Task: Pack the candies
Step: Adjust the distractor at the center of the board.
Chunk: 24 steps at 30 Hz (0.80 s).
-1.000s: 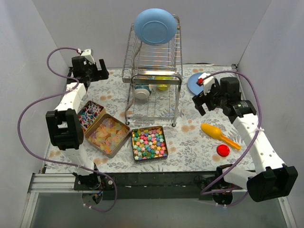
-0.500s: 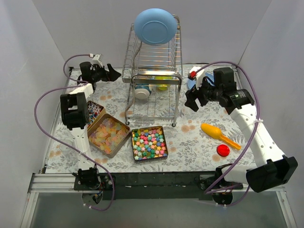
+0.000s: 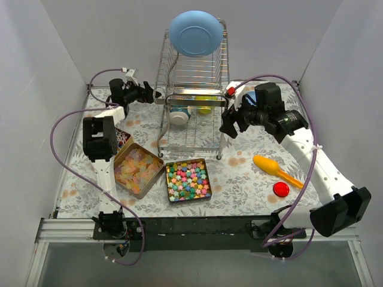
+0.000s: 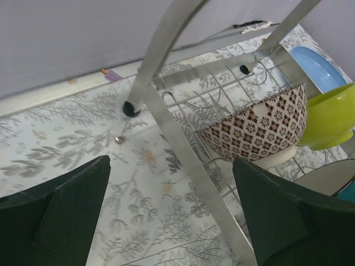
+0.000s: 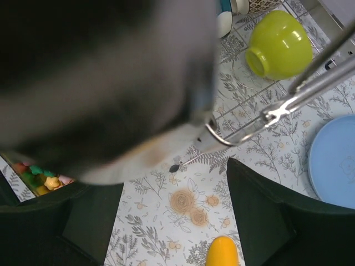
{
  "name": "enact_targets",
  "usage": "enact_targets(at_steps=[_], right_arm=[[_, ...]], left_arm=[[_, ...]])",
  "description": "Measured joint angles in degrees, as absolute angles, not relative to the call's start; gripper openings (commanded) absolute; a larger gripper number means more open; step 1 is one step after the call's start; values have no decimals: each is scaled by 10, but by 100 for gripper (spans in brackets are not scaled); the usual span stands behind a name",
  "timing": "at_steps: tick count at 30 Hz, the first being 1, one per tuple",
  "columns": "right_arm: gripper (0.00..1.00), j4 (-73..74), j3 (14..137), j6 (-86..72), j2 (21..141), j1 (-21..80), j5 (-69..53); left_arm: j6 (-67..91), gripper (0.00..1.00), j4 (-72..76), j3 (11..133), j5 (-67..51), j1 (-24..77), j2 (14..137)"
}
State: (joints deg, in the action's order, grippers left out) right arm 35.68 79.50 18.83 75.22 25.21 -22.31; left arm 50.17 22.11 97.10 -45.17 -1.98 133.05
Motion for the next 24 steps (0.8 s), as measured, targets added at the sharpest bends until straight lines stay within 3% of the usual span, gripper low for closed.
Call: enact_targets(at_steps=[9, 17, 24], right_arm=[[81, 249, 731, 108, 724, 291, -119], [84, 203, 689, 58, 715, 298, -16], [83, 178, 656, 32, 702, 217, -3]], left_arm=[[506, 91, 201, 802, -413, 32, 1284], [478, 93, 163, 738, -373, 32, 1208], [467, 93, 139, 670, -343, 56, 1134]])
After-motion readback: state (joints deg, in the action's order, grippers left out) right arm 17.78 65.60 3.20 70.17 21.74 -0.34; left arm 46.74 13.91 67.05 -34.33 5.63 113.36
